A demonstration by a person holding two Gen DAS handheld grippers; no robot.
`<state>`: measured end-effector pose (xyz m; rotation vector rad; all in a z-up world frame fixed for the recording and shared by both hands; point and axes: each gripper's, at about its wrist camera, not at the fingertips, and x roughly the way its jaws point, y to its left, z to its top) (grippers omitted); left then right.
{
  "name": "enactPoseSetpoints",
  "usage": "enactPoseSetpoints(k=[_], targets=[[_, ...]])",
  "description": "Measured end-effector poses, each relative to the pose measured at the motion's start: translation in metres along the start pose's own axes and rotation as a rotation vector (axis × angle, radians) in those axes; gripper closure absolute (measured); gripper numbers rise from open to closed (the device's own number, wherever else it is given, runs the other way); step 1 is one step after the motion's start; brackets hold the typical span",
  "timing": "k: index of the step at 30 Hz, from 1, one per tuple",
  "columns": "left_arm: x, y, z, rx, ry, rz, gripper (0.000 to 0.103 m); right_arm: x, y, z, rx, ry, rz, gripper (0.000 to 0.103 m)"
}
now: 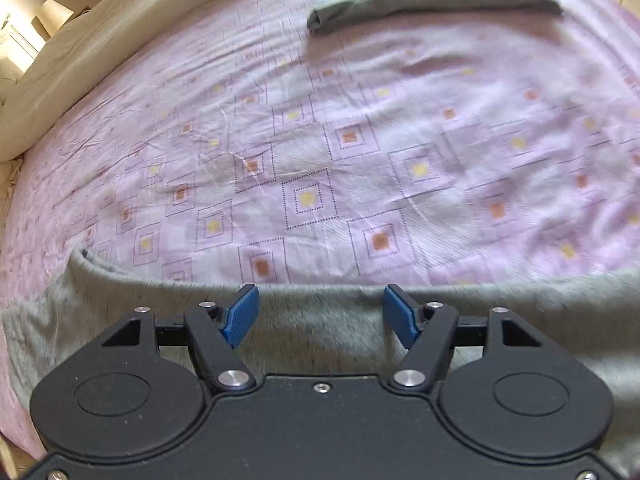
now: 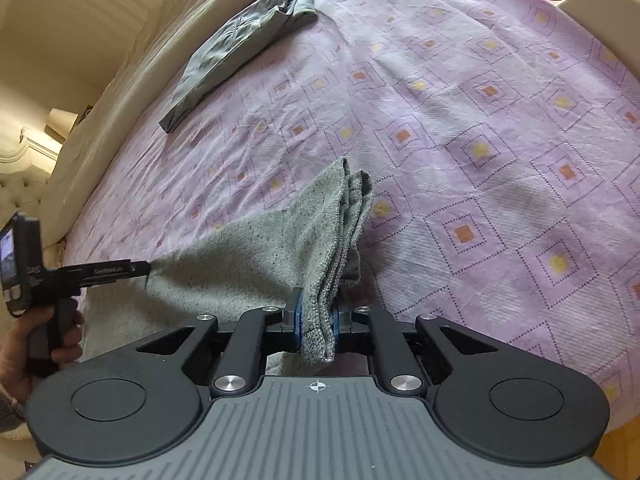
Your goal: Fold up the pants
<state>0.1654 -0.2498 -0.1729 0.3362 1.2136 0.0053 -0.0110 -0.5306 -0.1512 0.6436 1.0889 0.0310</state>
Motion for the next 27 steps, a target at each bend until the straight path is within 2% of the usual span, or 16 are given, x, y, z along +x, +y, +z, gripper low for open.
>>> enactPoseSetpoints(k=[2, 3, 7, 10, 13, 18, 23, 24, 25, 27], targets=[[0.012, -0.003, 0.006, 0.013, -0.011, 0.01, 0.031, -0.001, 0.003, 0.0, -0.005, -0.01, -0.005, 0.09], [0.012, -0.004, 0.009, 0.02, -0.033, 0.014, 0.031, -0.002, 0.005, 0.0, -0.01, -0.017, -0.009, 0.09], [0.002, -0.003, 0.017, 0.043, -0.032, 0.012, 0.035, -0.003, 0.01, 0.001, -0.02, -0.038, -0.02, 0.09], [-0.021, 0.014, 0.007, -0.026, -0.057, -0.037, 0.036, -0.002, 0.01, 0.002, -0.023, -0.039, -0.023, 0.09], [-0.036, 0.024, -0.017, -0.034, -0.055, -0.047, 0.036, -0.003, 0.01, 0.001, -0.013, -0.04, -0.021, 0.09], [-0.028, 0.015, -0.039, 0.059, -0.028, -0.01, 0.036, -0.006, 0.013, 0.0, -0.015, -0.055, -0.02, 0.09], [-0.004, 0.0, -0.027, 0.059, 0.001, 0.002, 0.037, -0.014, 0.022, 0.001, -0.023, -0.08, -0.019, 0.09], [0.002, -0.005, -0.026, 0.077, 0.014, 0.017, 0.035, -0.015, 0.025, 0.001, -0.027, -0.086, -0.016, 0.09], [0.001, -0.01, -0.026, 0.102, -0.007, 0.042, 0.035, -0.017, 0.027, 0.001, -0.029, -0.092, -0.016, 0.09], [-0.004, -0.014, -0.024, 0.15, -0.013, 0.056, 0.037, -0.02, 0.033, 0.001, -0.038, -0.104, -0.02, 0.09]])
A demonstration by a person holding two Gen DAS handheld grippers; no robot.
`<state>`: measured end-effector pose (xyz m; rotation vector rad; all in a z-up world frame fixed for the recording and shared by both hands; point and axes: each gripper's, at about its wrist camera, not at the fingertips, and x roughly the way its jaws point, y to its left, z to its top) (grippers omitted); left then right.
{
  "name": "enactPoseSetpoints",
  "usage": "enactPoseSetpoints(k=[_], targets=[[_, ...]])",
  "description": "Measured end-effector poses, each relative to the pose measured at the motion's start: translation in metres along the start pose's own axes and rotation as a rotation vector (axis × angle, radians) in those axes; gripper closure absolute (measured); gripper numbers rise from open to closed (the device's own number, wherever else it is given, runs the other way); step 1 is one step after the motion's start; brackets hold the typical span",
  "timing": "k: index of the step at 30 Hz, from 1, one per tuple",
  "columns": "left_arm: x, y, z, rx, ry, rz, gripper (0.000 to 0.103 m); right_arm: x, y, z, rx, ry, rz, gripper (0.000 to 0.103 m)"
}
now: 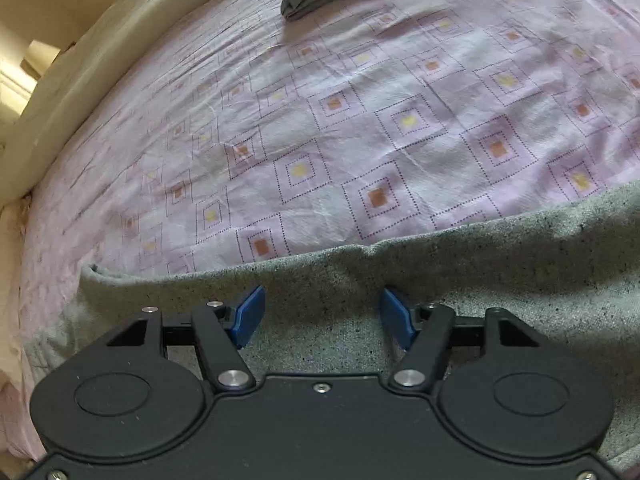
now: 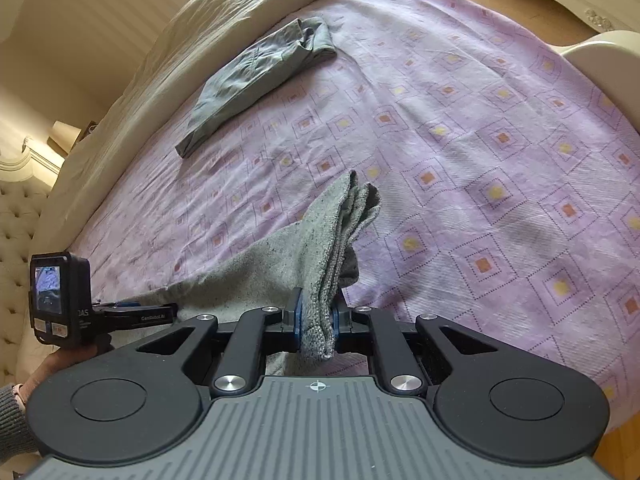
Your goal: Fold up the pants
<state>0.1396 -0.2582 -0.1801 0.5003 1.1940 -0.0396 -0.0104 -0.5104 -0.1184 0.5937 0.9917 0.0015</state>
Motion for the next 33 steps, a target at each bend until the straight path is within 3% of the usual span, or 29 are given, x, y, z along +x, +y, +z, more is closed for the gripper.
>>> enactPoseSetpoints(k=[4, 7, 11, 13, 18, 22, 25, 29, 33], targets=[[-0.024, 0.018, -0.018, -0.08, -0.02, -0.076, 0.037, -0.006, 0.008, 0.0, -0.003, -0.024, -0.001, 0.09], [-0.037, 0.025, -0.049, -0.13, 0.017, -0.164, 0.037, -0.009, 0.015, -0.001, -0.01, -0.043, -0.011, 0.09], [-0.038, 0.015, -0.096, -0.012, 0.081, -0.249, 0.037, -0.013, 0.029, -0.005, -0.013, -0.071, -0.049, 0.09], [-0.035, 0.012, -0.112, 0.042, 0.059, -0.264, 0.035, -0.014, 0.039, -0.008, -0.012, -0.088, -0.069, 0.09], [-0.04, 0.063, -0.109, -0.058, 0.036, -0.357, 0.035, -0.025, 0.1, -0.019, -0.102, -0.156, -0.156, 0.09], [-0.038, 0.13, -0.111, -0.109, -0.005, -0.343, 0.037, -0.03, 0.187, -0.035, -0.255, -0.206, -0.149, 0.09], [-0.024, 0.186, -0.123, -0.165, 0.019, -0.351, 0.037, -0.014, 0.256, -0.054, -0.327, -0.211, -0.086, 0.09], [0.0, 0.253, -0.143, -0.213, 0.042, -0.294, 0.037, 0.053, 0.335, -0.091, -0.42, -0.135, 0.007, 0.09], [0.014, 0.306, -0.166, -0.251, 0.069, -0.221, 0.037, 0.137, 0.386, -0.135, -0.478, -0.027, 0.072, 0.09]])
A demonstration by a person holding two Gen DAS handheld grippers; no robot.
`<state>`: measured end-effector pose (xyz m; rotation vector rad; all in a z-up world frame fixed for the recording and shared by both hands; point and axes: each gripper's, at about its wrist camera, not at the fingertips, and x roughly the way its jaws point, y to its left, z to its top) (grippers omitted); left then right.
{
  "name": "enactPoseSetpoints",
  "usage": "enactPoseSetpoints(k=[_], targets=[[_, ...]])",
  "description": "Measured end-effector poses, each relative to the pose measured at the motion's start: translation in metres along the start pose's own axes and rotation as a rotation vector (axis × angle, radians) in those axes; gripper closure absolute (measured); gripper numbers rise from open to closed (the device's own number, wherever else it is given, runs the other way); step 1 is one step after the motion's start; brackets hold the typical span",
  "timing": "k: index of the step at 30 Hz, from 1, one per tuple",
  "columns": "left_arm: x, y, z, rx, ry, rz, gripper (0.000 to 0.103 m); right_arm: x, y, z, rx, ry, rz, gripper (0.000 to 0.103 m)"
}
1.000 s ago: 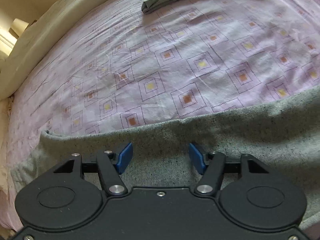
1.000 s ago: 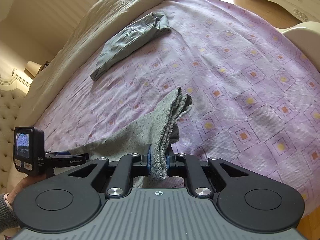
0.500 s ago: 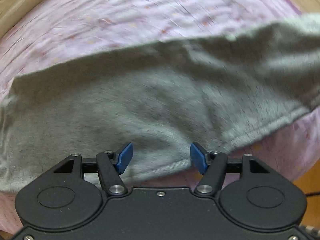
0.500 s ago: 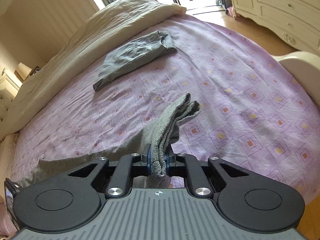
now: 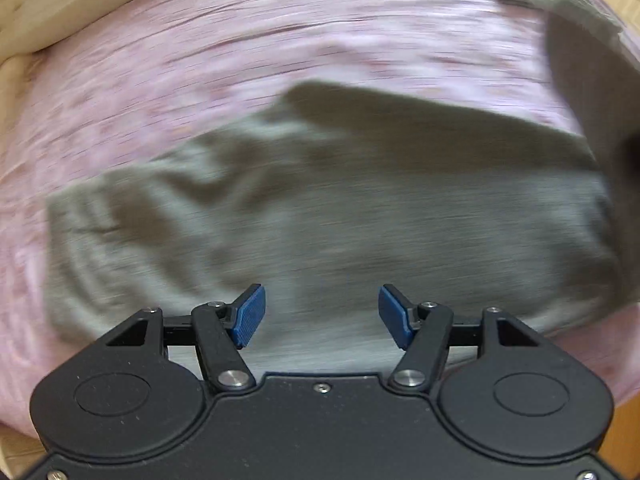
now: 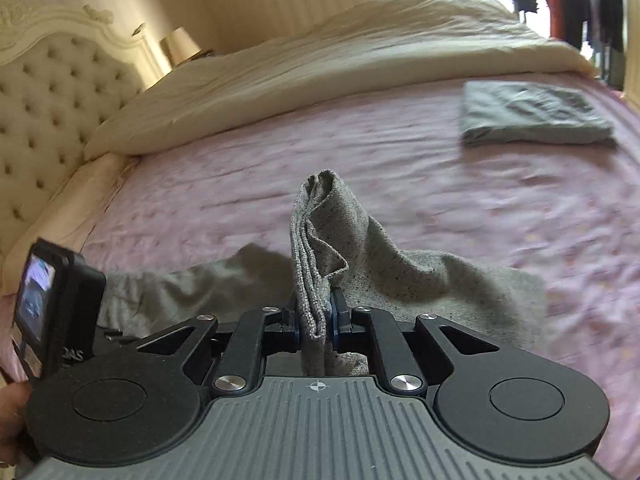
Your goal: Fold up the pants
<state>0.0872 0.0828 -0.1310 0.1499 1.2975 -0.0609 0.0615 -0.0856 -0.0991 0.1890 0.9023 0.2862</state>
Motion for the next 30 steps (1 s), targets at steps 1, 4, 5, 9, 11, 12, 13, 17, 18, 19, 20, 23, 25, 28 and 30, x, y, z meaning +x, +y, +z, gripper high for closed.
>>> enactPoseSetpoints(k=[1, 4, 5, 9, 11, 12, 13, 17, 18, 19, 20, 23, 25, 28, 30], targets=[[0.0, 0.01, -0.001, -0.007, 0.0, 0.015, 0.037, 0.018, 0.01, -0.006, -0.02, 0.025, -0.006, 0.09], [-0.002, 0.036, -0.002, -0.018, -0.002, 0.046, 0.037, 0.064, 0.025, -0.02, 0.005, 0.136, 0.034, 0.083], [-0.004, 0.041, -0.002, -0.019, -0.007, 0.048, 0.037, 0.071, 0.025, -0.022, 0.02, 0.185, 0.061, 0.078], [-0.013, 0.045, 0.002, 0.004, -0.056, 0.028, 0.037, 0.043, 0.022, -0.023, 0.044, 0.195, 0.133, 0.07], [-0.017, 0.039, 0.008, 0.017, -0.086, 0.008, 0.037, 0.019, 0.01, -0.021, 0.068, 0.143, 0.124, 0.065], [-0.02, 0.035, 0.011, 0.023, -0.099, -0.012, 0.037, 0.01, 0.0, -0.021, 0.09, 0.127, 0.1, 0.064], [-0.021, 0.029, 0.014, 0.031, -0.111, -0.035, 0.037, 0.002, -0.011, -0.023, 0.115, 0.12, 0.065, 0.064], [-0.015, -0.011, 0.02, 0.107, -0.107, -0.117, 0.037, 0.002, -0.068, -0.028, 0.187, 0.151, -0.146, 0.068], [-0.009, -0.021, 0.018, 0.127, -0.096, -0.123, 0.036, 0.002, -0.08, -0.031, 0.195, 0.164, -0.185, 0.072], [-0.002, -0.029, 0.015, 0.145, -0.077, -0.123, 0.036, 0.004, -0.094, -0.035, 0.199, 0.195, -0.235, 0.072], [0.007, -0.035, 0.011, 0.162, -0.048, -0.112, 0.036, 0.006, -0.105, -0.04, 0.197, 0.234, -0.281, 0.075], [0.038, -0.041, -0.008, 0.183, 0.086, -0.033, 0.033, 0.005, -0.125, -0.049, 0.186, 0.307, -0.325, 0.098], [0.038, -0.031, -0.017, 0.128, 0.077, -0.051, 0.033, -0.004, -0.119, -0.042, 0.158, 0.278, -0.308, 0.097], [0.031, -0.022, -0.017, 0.07, 0.094, -0.052, 0.033, -0.007, -0.108, -0.026, 0.072, 0.194, -0.264, 0.097], [0.026, -0.019, -0.016, 0.046, 0.084, -0.028, 0.033, 0.006, -0.111, -0.011, 0.044, 0.176, -0.24, 0.097]])
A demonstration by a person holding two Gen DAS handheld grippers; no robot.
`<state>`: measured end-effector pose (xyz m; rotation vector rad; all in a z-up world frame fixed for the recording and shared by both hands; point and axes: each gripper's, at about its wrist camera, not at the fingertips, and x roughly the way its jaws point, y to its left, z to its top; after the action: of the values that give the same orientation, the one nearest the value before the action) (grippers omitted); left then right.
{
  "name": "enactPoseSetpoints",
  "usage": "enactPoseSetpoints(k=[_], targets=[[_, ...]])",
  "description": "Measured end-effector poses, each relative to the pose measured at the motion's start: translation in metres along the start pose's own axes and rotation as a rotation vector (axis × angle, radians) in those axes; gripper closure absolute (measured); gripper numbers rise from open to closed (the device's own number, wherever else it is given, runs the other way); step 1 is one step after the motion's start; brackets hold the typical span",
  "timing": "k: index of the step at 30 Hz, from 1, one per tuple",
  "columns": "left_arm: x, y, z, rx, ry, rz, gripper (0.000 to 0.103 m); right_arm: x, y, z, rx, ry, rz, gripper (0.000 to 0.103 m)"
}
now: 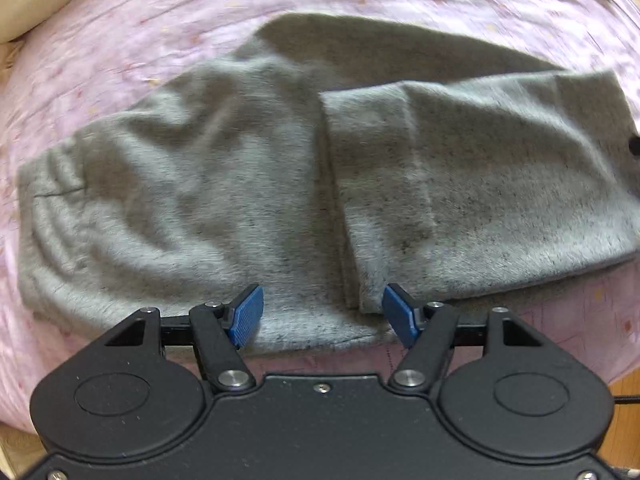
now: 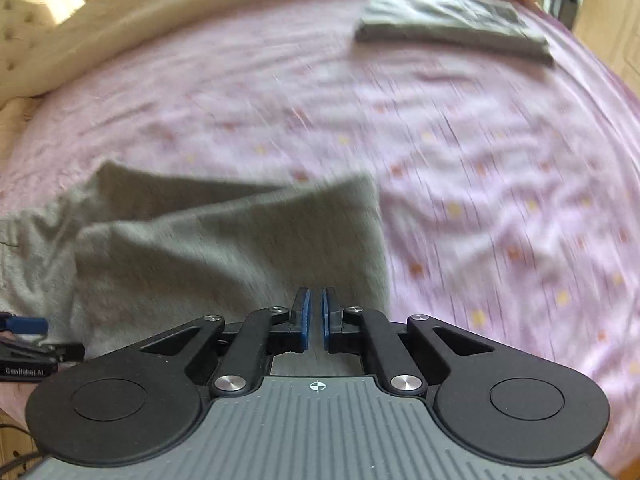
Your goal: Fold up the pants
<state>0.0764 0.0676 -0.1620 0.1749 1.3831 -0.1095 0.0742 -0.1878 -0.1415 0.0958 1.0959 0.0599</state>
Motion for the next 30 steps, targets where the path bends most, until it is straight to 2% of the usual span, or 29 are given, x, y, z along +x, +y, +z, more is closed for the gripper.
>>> enactPoseSetpoints(k=[5, 8, 10, 13, 15, 18, 22, 24, 30], targets=[[-0.009, 0.01, -0.006, -0.072, 0.003, 0.066, 0.034, 0.058, -0.016, 0.031, 0.048, 0.098, -0.065, 0.1], [-0.018, 0.022, -0.017, -0.141, 0.001, 0.1, 0.034, 0.046, 0.004, 0.034, -0.032, 0.021, -0.065, 0.1], [-0.022, 0.033, -0.028, -0.201, 0.009, 0.128, 0.034, 0.036, 0.024, 0.031, -0.088, -0.018, 0.01, 0.099], [-0.025, 0.052, -0.045, -0.296, 0.034, 0.165, 0.034, 0.032, 0.06, 0.028, -0.148, -0.018, 0.166, 0.098], [-0.027, 0.066, -0.054, -0.353, 0.041, 0.183, 0.034, 0.039, 0.09, 0.027, -0.201, 0.005, 0.22, 0.098], [-0.031, 0.089, -0.063, -0.409, 0.04, 0.206, 0.034, 0.054, 0.127, 0.026, -0.242, 0.06, 0.254, 0.098], [-0.035, 0.121, -0.066, -0.419, 0.01, 0.222, 0.033, 0.078, 0.162, 0.02, -0.266, 0.129, 0.238, 0.098], [-0.037, 0.14, -0.063, -0.402, -0.02, 0.224, 0.031, 0.086, 0.17, 0.013, -0.258, 0.154, 0.198, 0.097], [-0.029, 0.197, -0.043, -0.32, -0.106, 0.185, 0.029, 0.079, 0.179, 0.009, -0.173, 0.15, 0.108, 0.097]])
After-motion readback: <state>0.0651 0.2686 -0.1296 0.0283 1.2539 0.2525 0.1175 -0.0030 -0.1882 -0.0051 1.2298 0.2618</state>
